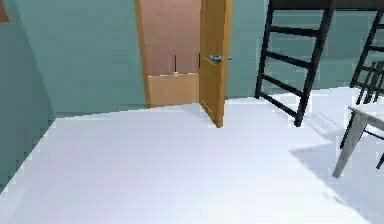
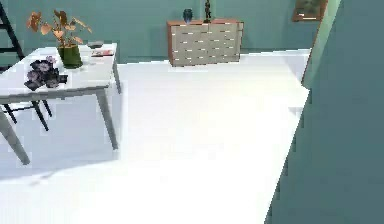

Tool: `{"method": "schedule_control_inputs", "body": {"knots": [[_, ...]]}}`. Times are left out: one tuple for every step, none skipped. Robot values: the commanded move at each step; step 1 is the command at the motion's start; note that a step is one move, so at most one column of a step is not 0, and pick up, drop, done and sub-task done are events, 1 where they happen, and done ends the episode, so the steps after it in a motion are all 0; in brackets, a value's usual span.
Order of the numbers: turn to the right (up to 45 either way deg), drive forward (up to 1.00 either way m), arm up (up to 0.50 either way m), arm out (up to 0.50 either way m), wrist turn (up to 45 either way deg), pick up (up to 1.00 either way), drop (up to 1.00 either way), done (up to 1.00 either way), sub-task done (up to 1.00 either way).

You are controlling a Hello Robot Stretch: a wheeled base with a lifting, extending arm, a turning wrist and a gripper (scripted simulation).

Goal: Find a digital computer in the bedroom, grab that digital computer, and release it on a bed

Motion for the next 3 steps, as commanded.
{"method": "schedule_control_inputs", "body": {"knots": [[45.0,0.0,0.0,0.0,0.0,0.0,0.0,0.0,0.0],[36.0,0.0,0.0,0.0,0.0,0.0,0.0,0.0,0.0],[0.0,1.0,0.0,0.0,0.0,0.0,0.0,0.0,0.0]]}}
